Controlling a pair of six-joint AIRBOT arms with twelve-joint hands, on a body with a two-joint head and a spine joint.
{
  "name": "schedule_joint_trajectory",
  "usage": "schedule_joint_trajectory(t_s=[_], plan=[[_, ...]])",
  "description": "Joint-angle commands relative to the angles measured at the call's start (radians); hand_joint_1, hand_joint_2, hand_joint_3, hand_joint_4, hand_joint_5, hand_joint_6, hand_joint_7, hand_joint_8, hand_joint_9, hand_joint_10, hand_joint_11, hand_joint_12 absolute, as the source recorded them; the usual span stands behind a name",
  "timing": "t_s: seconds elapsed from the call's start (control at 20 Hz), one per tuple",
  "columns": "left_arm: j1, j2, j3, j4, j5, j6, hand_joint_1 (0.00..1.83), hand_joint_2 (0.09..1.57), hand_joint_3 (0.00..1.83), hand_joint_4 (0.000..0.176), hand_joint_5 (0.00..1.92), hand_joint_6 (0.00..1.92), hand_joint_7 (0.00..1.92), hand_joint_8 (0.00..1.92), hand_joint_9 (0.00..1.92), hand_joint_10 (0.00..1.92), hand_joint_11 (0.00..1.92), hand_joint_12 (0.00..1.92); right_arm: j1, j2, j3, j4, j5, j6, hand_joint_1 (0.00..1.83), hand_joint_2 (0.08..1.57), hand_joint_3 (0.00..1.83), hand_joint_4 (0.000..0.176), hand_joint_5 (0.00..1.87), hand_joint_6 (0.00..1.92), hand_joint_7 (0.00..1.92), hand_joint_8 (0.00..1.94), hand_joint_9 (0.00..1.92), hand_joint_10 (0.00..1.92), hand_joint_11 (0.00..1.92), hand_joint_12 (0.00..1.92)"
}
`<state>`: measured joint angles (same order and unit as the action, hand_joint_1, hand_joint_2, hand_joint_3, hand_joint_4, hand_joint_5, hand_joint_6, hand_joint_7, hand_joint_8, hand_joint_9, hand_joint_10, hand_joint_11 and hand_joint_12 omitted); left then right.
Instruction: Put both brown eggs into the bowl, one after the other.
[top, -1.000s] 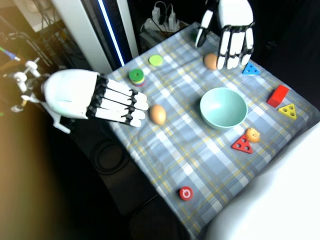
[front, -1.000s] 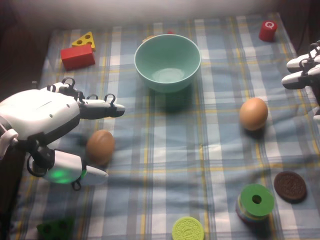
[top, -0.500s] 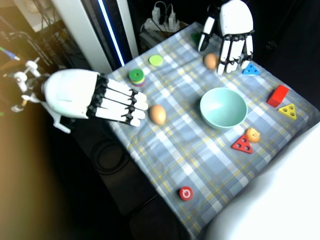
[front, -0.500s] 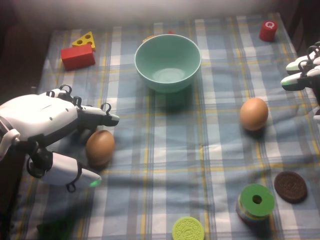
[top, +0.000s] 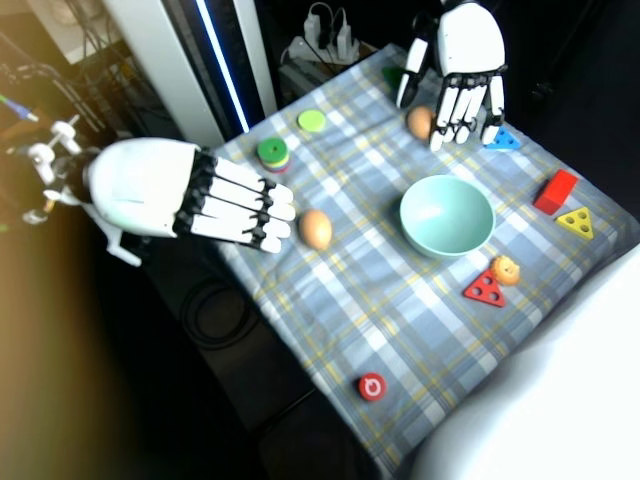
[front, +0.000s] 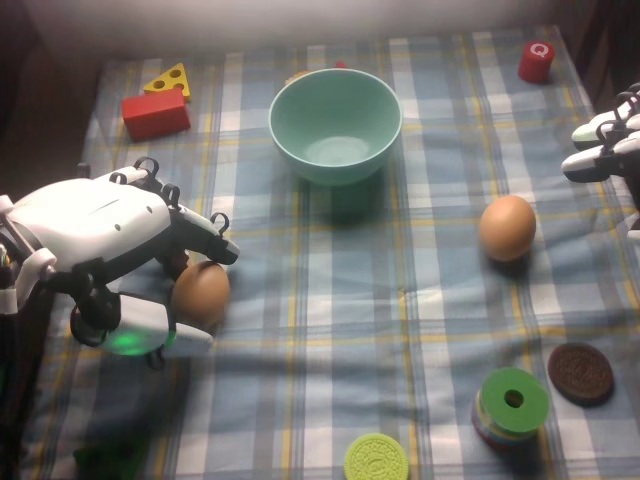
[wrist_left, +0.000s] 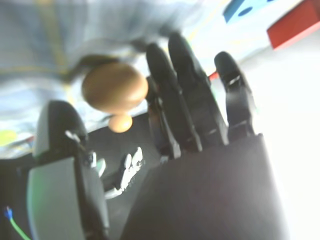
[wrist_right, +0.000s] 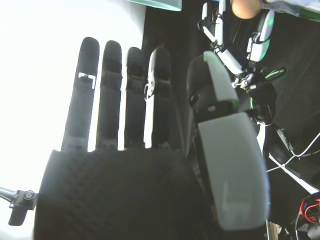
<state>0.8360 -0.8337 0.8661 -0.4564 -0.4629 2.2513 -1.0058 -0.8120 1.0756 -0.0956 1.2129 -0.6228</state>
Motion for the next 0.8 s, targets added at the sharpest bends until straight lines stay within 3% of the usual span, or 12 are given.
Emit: schedule_joint_trajectory(t_s=[0.0, 0.15, 0.2, 0.25, 0.3, 0.4, 0.45, 0.6, 0.65, 0.7, 0.75], plan=[[-0.01, -0.004, 0.004, 0.008, -0.081, 0.0, 0.84, 1.02, 0.0, 0.102, 0.71, 0.0, 1.08, 0.02, 0.82, 0.02, 0.0, 0.81, 0.008, 0.007, 0.0, 0.03, 0.115, 0.007, 0.89, 1.25, 0.0, 0.0, 0.74, 0.0, 0.67, 0.0, 0.62, 0.0, 0.38, 0.67], [-0.01, -0.009, 0.01, 0.005, -0.072, 0.0, 1.02, 0.98, 0.0, 0.073, 0.77, 0.0, 1.13, 0.02, 0.88, 0.02, 0.01, 0.87, 0.007, 0.007, 0.0, 0.03, 0.115, 0.007, 0.9, 1.25, 0.0, 0.0, 0.75, 0.0, 0.67, 0.0, 0.63, 0.01, 0.39, 0.67], [-0.01, -0.01, 0.012, 0.004, -0.068, 0.0, 1.3, 1.02, 0.0, 0.059, 0.78, 0.01, 1.15, 0.56, 0.91, 0.01, 0.04, 0.92, 0.007, 0.007, 0.0, 0.031, 0.115, 0.007, 0.91, 1.25, 0.0, 0.0, 0.75, 0.0, 0.67, 0.0, 0.63, 0.01, 0.39, 0.67], [-0.01, -0.01, 0.012, 0.002, -0.067, 0.0, 1.34, 1.06, 0.01, 0.063, 0.77, 0.0, 1.06, 0.84, 0.91, 0.01, 0.02, 0.85, 0.007, 0.007, 0.0, 0.031, 0.115, 0.007, 0.94, 1.25, 0.0, 0.0, 0.75, 0.0, 0.68, 0.01, 0.64, 0.01, 0.39, 0.68], [-0.01, -0.01, 0.013, -0.001, -0.067, 0.0, 1.35, 1.09, 0.01, 0.054, 0.76, 0.0, 1.0, 0.97, 0.93, 0.01, 0.0, 0.83, 0.007, 0.007, 0.0, 0.031, 0.115, 0.007, 0.95, 1.24, 0.0, 0.0, 0.75, 0.0, 0.68, 0.01, 0.64, 0.01, 0.4, 0.68], [-0.01, -0.011, 0.014, -0.006, -0.068, 0.0, 1.36, 1.08, 0.0, 0.062, 0.77, 0.0, 1.02, 0.95, 0.99, 0.03, 0.02, 0.83, 0.006, 0.007, 0.0, 0.032, 0.115, 0.008, 0.93, 1.24, 0.0, 0.0, 0.76, 0.0, 0.69, 0.0, 0.65, 0.0, 0.42, 0.64], [-0.01, -0.013, 0.015, -0.008, -0.068, 0.0, 1.37, 1.06, 0.0, 0.042, 0.79, 0.0, 1.05, 0.9, 1.04, 0.05, 0.05, 0.83, 0.005, 0.007, 0.0, 0.032, 0.115, 0.008, 0.95, 1.24, 0.0, 0.0, 0.76, 0.0, 0.7, 0.0, 0.66, 0.0, 0.43, 0.64], [-0.01, -0.016, 0.016, -0.017, -0.073, 0.0, 1.35, 1.08, 0.0, 0.031, 0.83, 0.0, 1.02, 0.94, 1.08, 0.07, 0.04, 0.85, 0.004, 0.008, 0.0, 0.032, 0.114, 0.01, 0.95, 1.24, 0.0, 0.0, 0.75, 0.0, 0.75, 0.01, 0.74, 0.01, 0.48, 0.68], [-0.01, -0.016, 0.016, -0.022, -0.08, 0.0, 1.35, 1.08, 0.0, 0.018, 0.86, 0.01, 1.04, 0.92, 1.08, 0.08, 0.04, 0.84, 0.003, 0.008, 0.0, 0.033, 0.114, 0.01, 0.96, 1.24, 0.0, 0.0, 0.75, 0.0, 0.76, 0.0, 0.75, 0.01, 0.5, 0.7], [-0.01, -0.016, 0.015, -0.025, -0.085, 0.0, 1.36, 1.06, 0.0, 0.009, 0.88, 0.01, 1.07, 0.86, 1.12, 0.1, 0.08, 0.85, 0.003, 0.008, 0.0, 0.033, 0.114, 0.01, 0.96, 1.24, 0.0, 0.0, 0.76, 0.0, 0.77, 0.01, 0.76, 0.01, 0.5, 0.7], [-0.01, -0.016, 0.014, -0.027, -0.092, 0.0, 1.08, 1.03, 0.0, 0.025, 0.88, 0.0, 1.05, 0.55, 1.11, 0.11, 0.08, 0.85, 0.002, 0.008, 0.0, 0.033, 0.114, 0.01, 0.95, 1.25, 0.0, 0.0, 0.77, 0.0, 0.78, 0.01, 0.76, 0.02, 0.51, 0.7]])
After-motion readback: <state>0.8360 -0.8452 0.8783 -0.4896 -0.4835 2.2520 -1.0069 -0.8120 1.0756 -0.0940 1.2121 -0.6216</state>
